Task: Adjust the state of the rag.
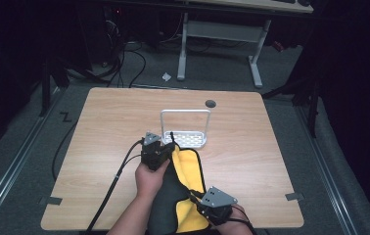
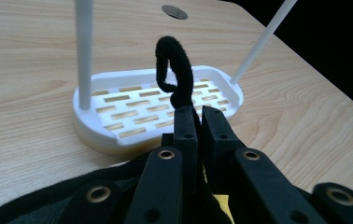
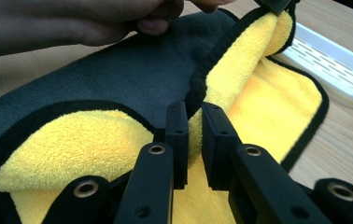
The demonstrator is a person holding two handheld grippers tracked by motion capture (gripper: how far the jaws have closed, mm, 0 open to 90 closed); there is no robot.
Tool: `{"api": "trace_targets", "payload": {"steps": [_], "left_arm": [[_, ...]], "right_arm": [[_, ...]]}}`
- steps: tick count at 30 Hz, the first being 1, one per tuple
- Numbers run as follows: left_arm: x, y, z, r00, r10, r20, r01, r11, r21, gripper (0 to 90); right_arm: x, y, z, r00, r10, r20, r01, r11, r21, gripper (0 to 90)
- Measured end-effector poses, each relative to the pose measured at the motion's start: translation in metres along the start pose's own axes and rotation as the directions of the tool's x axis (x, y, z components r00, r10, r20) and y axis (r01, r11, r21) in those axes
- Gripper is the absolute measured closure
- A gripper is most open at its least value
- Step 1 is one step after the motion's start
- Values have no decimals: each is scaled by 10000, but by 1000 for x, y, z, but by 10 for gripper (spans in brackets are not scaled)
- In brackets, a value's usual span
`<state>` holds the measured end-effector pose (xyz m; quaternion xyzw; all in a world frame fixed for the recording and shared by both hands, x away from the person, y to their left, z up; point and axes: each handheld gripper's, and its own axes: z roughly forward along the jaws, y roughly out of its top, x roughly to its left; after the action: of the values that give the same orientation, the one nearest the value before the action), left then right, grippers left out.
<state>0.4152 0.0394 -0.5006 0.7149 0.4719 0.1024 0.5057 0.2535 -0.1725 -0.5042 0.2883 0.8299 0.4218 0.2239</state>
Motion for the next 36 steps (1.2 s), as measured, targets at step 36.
{"api": "trace_targets", "payload": {"steps": [36], "left_arm": [[-15,-11,-9,9945,810,659,-826,9963,223,557]], "right_arm": [[-19,-10,-14,9956,614,703,-600,9980,-215,701]]}}
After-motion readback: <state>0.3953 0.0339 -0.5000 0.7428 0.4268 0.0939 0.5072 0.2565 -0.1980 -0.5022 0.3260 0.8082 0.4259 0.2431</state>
